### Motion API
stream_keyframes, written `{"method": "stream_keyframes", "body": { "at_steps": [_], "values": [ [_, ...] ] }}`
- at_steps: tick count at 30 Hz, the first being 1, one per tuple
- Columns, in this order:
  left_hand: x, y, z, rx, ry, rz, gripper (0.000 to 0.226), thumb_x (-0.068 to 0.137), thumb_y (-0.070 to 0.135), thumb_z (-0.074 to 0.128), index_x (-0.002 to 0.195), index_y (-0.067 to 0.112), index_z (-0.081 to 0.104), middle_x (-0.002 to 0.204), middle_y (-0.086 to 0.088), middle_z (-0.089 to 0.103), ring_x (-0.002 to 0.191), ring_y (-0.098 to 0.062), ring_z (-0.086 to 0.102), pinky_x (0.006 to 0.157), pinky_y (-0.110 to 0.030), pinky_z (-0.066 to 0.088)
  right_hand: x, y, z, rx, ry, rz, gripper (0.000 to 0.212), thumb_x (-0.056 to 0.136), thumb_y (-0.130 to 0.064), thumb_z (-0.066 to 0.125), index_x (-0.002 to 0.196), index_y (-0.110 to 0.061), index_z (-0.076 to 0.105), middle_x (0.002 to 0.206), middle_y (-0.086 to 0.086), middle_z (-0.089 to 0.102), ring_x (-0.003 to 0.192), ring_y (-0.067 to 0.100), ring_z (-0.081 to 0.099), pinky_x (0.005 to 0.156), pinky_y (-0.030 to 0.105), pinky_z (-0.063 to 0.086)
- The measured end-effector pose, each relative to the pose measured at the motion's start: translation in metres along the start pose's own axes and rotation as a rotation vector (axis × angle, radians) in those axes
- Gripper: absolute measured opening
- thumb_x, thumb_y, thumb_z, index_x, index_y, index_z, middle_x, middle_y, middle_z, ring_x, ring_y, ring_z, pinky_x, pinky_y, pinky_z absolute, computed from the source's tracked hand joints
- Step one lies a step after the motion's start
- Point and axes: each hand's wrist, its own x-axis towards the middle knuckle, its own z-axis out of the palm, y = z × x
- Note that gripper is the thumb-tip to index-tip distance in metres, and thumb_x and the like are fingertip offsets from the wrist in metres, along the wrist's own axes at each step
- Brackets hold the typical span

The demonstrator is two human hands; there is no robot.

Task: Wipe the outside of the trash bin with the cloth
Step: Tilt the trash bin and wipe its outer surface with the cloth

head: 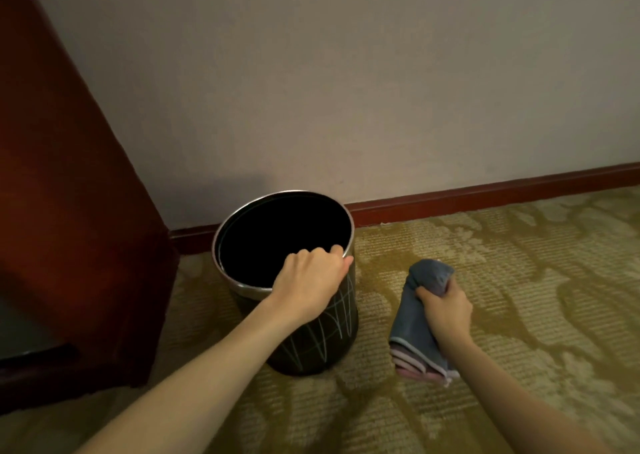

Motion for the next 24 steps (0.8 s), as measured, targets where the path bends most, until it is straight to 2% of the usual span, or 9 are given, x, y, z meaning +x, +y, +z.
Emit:
{"method": "stream_keyframes", "body": {
  "at_steps": [2,6,10,13,16,20,22,24],
  "values": [
    [-0.001,0.002,-0.01,-0.067,0.03,-0.053,0.034,0.099,0.04,0.028,0.09,0.017,0.051,0.08,-0.007,0.063,0.074,-0.029,0.063,0.062,-0.041,0.049,0.001,-0.009,0.001,0.023,-0.009,-0.03,0.035,0.083,-0.024,0.062,0.116,-0.014,0.054,0.077,0.001,0.059,0.066,0.018,0.055,0.048,0.027,0.036],
    [0.008,-0.015,-0.034,-0.168,0.11,-0.218,0.038,0.097,0.044,0.031,0.078,0.017,0.049,0.078,-0.01,0.062,0.076,-0.035,0.06,0.06,-0.04,0.043,0.006,-0.028,0.002,0.08,-0.033,-0.039,0.042,0.082,-0.023,0.062,0.12,-0.009,0.054,0.087,0.011,0.063,0.071,0.024,0.058,0.05,0.028,0.04],
    [0.012,-0.042,-0.048,-0.327,0.124,-0.375,0.044,0.096,0.042,0.033,0.059,0.019,0.033,0.064,-0.005,0.044,0.074,-0.043,0.054,0.059,-0.038,0.035,0.008,-0.05,0.007,0.132,-0.05,-0.055,0.04,0.08,-0.024,0.063,0.116,-0.008,0.056,0.096,0.014,0.063,0.073,0.023,0.057,0.048,0.025,0.037],
    [0.008,-0.057,-0.052,-0.35,0.095,-0.387,0.043,0.097,0.041,0.031,0.06,0.018,0.034,0.071,-0.011,0.051,0.075,-0.042,0.055,0.061,-0.042,0.039,0.006,-0.066,0.013,0.163,-0.077,-0.079,0.033,0.079,-0.022,0.064,0.109,-0.011,0.058,0.095,0.013,0.063,0.074,0.022,0.057,0.05,0.025,0.038],
    [0.005,-0.078,-0.054,-0.344,0.108,-0.415,0.042,0.097,0.04,0.032,0.068,0.012,0.044,0.08,-0.019,0.06,0.079,-0.041,0.056,0.069,-0.045,0.046,0.006,-0.082,0.018,0.174,-0.119,-0.088,0.029,0.078,-0.022,0.064,0.104,-0.012,0.058,0.094,0.012,0.064,0.082,0.028,0.061,0.06,0.033,0.047],
    [-0.001,-0.111,-0.053,-0.335,0.168,-0.52,0.04,0.097,0.033,0.036,0.071,0.008,0.051,0.084,-0.024,0.061,0.085,-0.042,0.056,0.071,-0.045,0.044,0.005,-0.1,0.027,0.175,-0.158,-0.078,0.028,0.074,-0.023,0.065,0.098,-0.01,0.06,0.093,0.014,0.065,0.084,0.031,0.062,0.067,0.041,0.053],
    [-0.004,-0.126,-0.051,-0.314,0.181,-0.565,0.043,0.098,0.032,0.036,0.078,0.001,0.058,0.089,-0.027,0.063,0.089,-0.043,0.056,0.073,-0.045,0.043,0.002,-0.111,0.038,0.163,-0.178,-0.102,0.028,0.07,-0.025,0.066,0.094,-0.011,0.062,0.092,0.014,0.066,0.083,0.032,0.062,0.07,0.044,0.054],
    [-0.006,-0.135,-0.051,-0.318,0.163,-0.588,0.046,0.097,0.036,0.036,0.082,0.0,0.06,0.09,-0.027,0.063,0.089,-0.043,0.056,0.074,-0.045,0.044,-0.001,-0.124,0.054,0.096,-0.231,-0.167,0.026,0.069,-0.027,0.066,0.091,-0.013,0.062,0.092,0.012,0.066,0.082,0.03,0.061,0.07,0.042,0.053]
  ]
}}
